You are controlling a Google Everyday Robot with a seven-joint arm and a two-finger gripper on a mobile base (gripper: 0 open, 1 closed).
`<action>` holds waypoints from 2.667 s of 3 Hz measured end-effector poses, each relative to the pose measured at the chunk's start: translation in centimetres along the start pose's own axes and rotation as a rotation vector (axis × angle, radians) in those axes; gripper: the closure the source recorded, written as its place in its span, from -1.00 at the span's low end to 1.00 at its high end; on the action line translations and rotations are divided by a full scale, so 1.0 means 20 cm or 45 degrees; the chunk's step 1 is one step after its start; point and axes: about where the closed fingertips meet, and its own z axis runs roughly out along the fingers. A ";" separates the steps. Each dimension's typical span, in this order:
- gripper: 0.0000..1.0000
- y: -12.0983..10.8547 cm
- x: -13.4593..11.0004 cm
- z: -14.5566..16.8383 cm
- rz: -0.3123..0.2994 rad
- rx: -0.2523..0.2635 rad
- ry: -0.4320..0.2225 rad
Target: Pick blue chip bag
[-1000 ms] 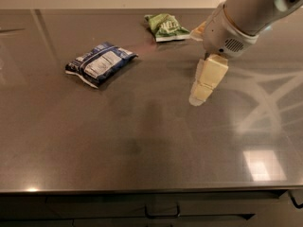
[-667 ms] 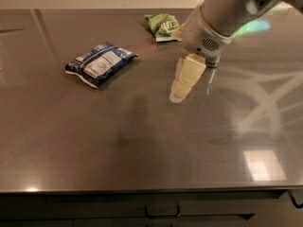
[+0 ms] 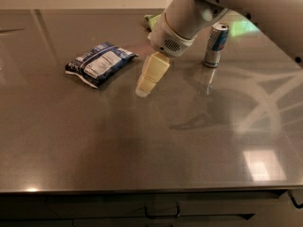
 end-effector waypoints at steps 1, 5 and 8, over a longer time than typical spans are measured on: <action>-1.00 -0.13 -0.06 0.14 0.088 -0.014 -0.017; -1.00 -0.53 -0.17 0.69 0.126 -0.182 -0.172; -0.63 -0.49 -0.29 0.76 0.138 -0.283 -0.276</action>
Offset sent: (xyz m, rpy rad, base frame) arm 0.1307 0.0491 -0.0386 0.0987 0.1046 -0.0928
